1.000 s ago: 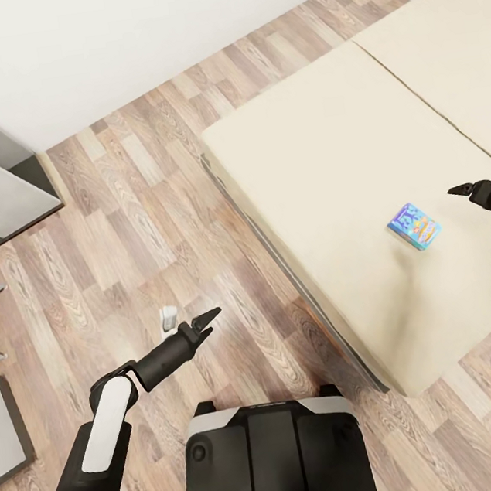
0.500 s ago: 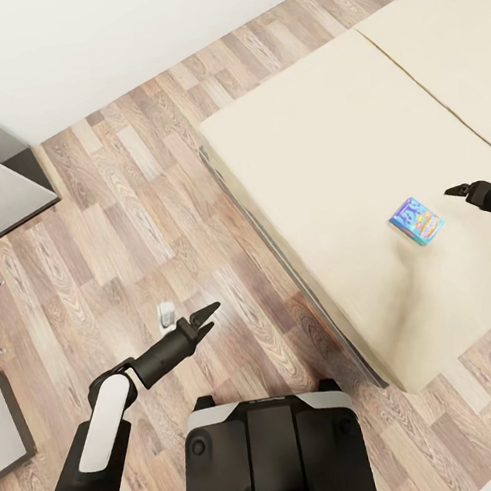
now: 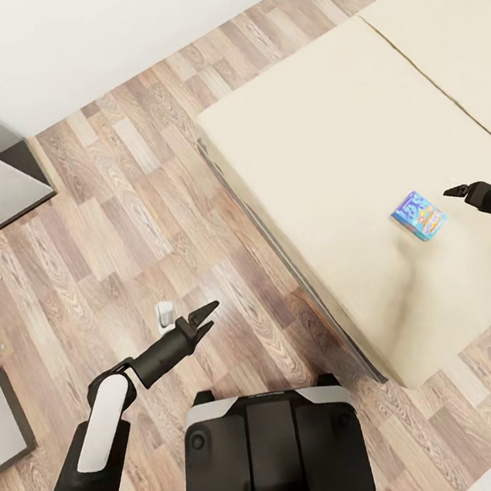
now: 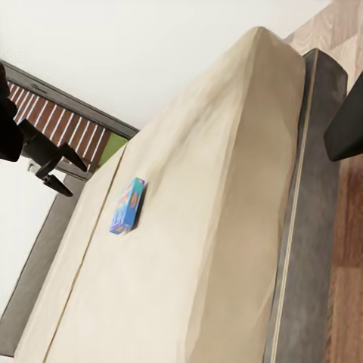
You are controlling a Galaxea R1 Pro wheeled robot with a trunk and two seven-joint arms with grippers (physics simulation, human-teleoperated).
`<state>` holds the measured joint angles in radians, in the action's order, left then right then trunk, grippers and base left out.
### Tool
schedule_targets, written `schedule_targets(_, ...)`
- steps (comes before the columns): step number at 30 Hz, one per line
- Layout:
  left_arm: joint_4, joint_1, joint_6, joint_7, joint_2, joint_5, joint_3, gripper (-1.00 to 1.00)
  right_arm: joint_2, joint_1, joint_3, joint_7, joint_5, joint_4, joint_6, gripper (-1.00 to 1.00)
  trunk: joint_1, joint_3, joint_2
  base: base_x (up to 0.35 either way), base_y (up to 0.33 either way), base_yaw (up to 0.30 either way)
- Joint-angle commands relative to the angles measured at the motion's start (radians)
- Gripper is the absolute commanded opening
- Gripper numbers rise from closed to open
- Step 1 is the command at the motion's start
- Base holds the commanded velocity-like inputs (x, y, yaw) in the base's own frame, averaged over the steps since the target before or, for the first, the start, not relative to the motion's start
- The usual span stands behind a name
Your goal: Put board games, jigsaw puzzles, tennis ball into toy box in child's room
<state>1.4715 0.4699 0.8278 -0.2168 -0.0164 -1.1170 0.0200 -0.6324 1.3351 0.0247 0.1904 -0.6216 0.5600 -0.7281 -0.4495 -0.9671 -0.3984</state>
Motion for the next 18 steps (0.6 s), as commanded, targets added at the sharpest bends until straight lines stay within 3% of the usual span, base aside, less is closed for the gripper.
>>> schedule_targets(1,0.0,0.0,0.005,-0.004,0.0,0.002,0.001,1.0,0.0,0.001,0.003,0.005,0.003,0.0,-0.004,1.0,-0.001,-0.003,-0.002,0.0,0.0,0.0)
schedule_targets(18,0.0,-0.001,0.005,-0.004,0.0,0.004,0.001,1.0,-0.001,0.004,0.008,0.007,0.001,0.001,0.008,1.0,-0.001,-0.03,-0.002,0.0,0.0,0.0)
